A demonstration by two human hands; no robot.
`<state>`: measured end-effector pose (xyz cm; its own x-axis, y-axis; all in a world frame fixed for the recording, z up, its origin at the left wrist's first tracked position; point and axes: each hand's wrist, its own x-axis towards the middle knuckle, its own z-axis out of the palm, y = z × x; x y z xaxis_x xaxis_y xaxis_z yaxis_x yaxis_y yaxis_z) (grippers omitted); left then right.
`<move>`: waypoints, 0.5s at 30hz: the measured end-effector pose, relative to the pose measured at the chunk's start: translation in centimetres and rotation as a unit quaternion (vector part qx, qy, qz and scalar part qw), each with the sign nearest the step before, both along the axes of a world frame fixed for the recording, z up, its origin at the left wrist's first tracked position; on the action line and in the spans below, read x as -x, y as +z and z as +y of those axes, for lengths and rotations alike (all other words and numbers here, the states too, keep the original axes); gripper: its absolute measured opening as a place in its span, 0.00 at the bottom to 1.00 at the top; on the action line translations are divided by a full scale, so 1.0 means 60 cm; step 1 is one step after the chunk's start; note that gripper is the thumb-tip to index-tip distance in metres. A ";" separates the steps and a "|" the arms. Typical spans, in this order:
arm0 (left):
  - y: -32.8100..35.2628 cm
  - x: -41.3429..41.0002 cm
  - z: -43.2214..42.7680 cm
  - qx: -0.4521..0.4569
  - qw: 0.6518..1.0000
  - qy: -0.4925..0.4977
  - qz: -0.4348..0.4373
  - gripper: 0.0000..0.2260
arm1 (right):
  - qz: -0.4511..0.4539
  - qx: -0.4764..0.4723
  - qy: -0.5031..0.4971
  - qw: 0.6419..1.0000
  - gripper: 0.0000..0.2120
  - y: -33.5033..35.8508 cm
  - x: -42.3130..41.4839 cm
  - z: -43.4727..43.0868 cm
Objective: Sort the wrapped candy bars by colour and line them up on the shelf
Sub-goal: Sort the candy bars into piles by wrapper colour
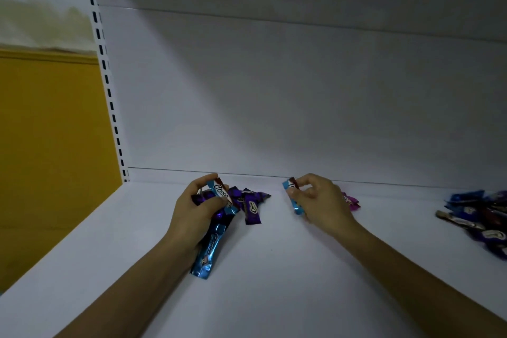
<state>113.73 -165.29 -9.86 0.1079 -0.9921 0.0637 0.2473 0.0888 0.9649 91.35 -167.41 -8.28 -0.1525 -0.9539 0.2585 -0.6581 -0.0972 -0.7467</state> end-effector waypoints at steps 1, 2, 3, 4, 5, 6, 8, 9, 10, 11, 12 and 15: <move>0.000 0.001 0.001 0.003 1.000 0.001 -0.004 0.18 | 0.054 0.011 -0.021 0.998 0.06 -0.009 0.012 0.001; 0.000 0.003 0.002 0.006 1.000 0.001 -0.008 0.18 | 0.088 0.021 -0.030 0.995 0.06 -0.020 0.021 0.002; 0.001 0.004 0.003 0.008 1.000 0.001 -0.010 0.19 | 0.116 0.028 -0.032 0.992 0.06 -0.031 0.028 0.003; 0.002 0.005 0.005 0.010 1.000 0.002 -0.010 0.18 | 0.141 0.032 -0.030 0.989 0.06 -0.040 0.031 0.003; 0.002 0.004 0.006 0.012 1.000 0.003 -0.011 0.18 | 0.168 0.034 -0.031 0.985 0.09 -0.044 0.033 0.001; 0.002 0.004 0.006 0.013 1.000 0.004 -0.013 0.18 | 0.197 0.035 -0.039 0.979 0.12 -0.044 0.034 0.000; 0.002 0.004 0.009 0.014 1.000 0.005 -0.012 0.18 | 0.227 0.050 -0.052 0.971 0.15 -0.037 0.026 0.008; 0.002 0.004 0.011 0.014 1.000 0.005 -0.009 0.18 | 0.210 0.079 -0.033 0.974 0.13 -0.031 0.016 0.018; 0.003 0.003 0.011 0.014 1.000 0.005 -0.006 0.18 | 0.177 0.123 0.010 0.976 0.10 -0.022 0.000 0.031; 0.004 0.004 0.011 0.013 1.000 0.006 -0.004 0.19 | 0.149 0.171 0.072 0.971 0.06 -0.015 -0.018 0.048; 0.004 0.004 0.011 0.011 1.000 0.008 0.000 0.19 | 0.146 0.221 0.139 0.954 0.04 -0.009 -0.039 0.066; 0.004 0.004 0.012 0.008 1.000 0.011 0.017 0.19 | 0.307 0.398 0.260 0.824 0.08 -0.012 -0.101 0.107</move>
<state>113.49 -164.58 -9.61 0.1328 -0.9883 0.0745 0.2783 0.1094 0.9543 97.40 -160.97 -8.98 0.6160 -0.3397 0.7107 -0.6032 -0.7837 0.1483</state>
